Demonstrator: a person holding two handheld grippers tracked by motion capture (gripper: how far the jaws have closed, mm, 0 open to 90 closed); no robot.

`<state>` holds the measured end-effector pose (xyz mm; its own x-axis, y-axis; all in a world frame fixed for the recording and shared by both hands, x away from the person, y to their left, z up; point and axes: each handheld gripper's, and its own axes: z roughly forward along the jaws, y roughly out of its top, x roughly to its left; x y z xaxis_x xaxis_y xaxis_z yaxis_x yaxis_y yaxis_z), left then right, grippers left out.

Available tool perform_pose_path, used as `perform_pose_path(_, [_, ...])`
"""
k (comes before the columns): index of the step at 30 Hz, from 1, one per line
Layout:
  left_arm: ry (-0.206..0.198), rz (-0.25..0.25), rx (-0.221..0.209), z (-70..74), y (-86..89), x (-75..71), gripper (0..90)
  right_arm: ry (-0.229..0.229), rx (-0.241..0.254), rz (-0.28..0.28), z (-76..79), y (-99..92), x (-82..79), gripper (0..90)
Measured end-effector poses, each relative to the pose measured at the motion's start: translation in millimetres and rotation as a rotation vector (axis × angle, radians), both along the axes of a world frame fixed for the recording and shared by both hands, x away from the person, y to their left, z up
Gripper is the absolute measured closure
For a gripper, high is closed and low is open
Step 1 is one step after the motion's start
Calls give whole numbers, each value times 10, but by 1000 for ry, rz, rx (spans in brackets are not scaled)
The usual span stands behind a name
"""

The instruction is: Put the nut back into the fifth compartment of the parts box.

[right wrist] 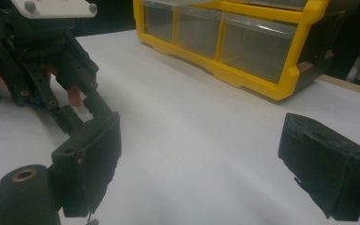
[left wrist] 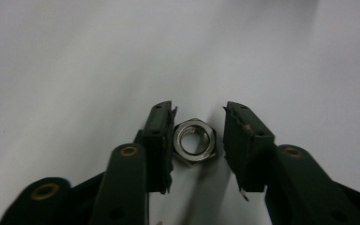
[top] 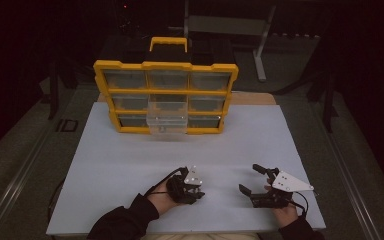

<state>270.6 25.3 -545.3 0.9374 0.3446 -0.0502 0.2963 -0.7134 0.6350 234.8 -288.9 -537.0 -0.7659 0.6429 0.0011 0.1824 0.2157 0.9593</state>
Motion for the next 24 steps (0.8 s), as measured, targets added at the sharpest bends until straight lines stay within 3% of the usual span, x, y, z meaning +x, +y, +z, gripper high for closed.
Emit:
perform_pose_path(12, [1, -9, 7, 26, 13, 2, 691, 0, 1, -1, -2, -3, 3, 136])
perform_pose_path(24, [-1, 17, -47, 317, 186, 44, 691, -1, 2, -3, 0, 0, 3, 136])
